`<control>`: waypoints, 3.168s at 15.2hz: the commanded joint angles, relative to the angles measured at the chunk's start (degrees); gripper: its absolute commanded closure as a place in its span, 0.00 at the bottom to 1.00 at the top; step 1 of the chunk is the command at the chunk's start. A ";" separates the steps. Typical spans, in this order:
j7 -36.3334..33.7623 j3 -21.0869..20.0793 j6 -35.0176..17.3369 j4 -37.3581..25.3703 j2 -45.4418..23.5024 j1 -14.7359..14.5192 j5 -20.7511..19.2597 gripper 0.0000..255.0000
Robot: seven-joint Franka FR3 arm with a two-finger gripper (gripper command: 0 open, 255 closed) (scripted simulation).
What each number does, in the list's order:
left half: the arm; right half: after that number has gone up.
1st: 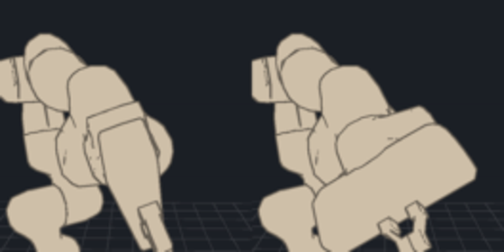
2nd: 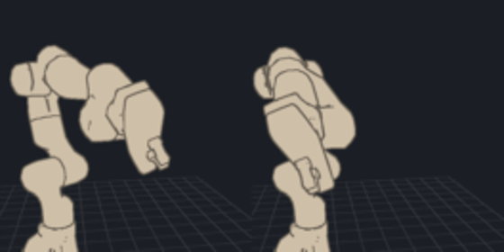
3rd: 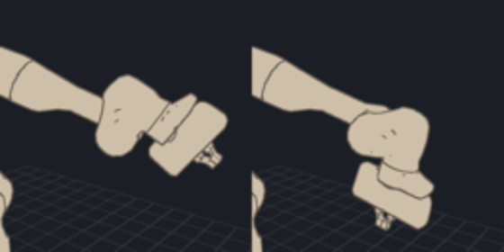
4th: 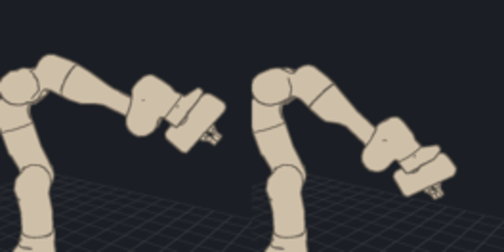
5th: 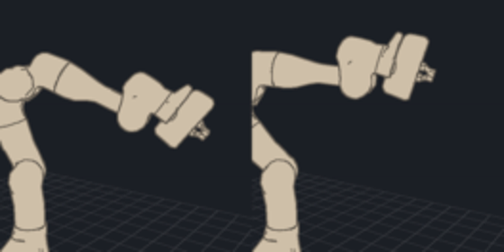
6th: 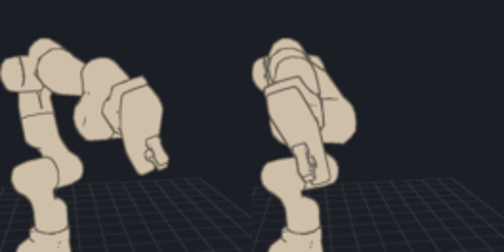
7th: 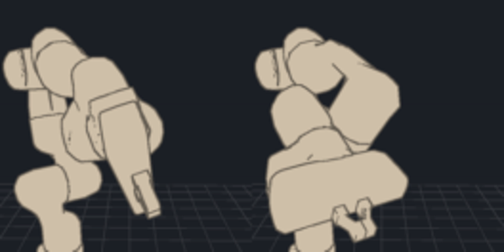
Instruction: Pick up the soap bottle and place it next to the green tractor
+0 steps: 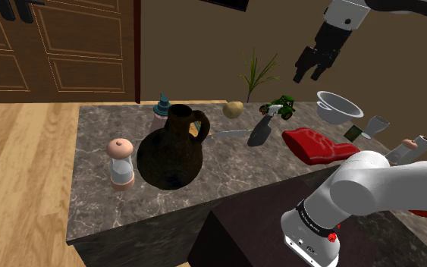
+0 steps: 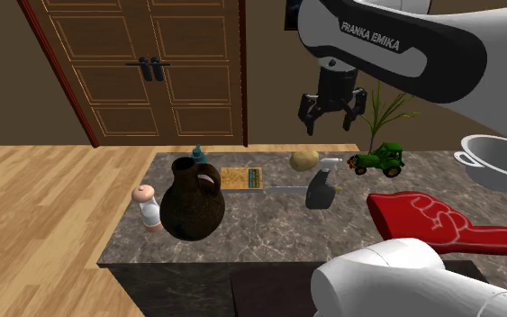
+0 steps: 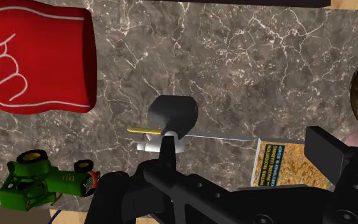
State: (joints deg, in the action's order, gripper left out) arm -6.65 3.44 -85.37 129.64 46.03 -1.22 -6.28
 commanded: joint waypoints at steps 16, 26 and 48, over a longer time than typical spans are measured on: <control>-19.04 -14.23 -23.66 6.84 -12.98 -3.24 7.23 0.00; -33.17 -23.84 -37.52 0.92 -30.49 -2.93 4.25 0.00; -55.29 -28.33 -48.43 -15.12 -59.41 -5.52 -15.09 0.00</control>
State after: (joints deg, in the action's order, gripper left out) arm -61.93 -24.91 -133.71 114.49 -13.33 -6.75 -21.32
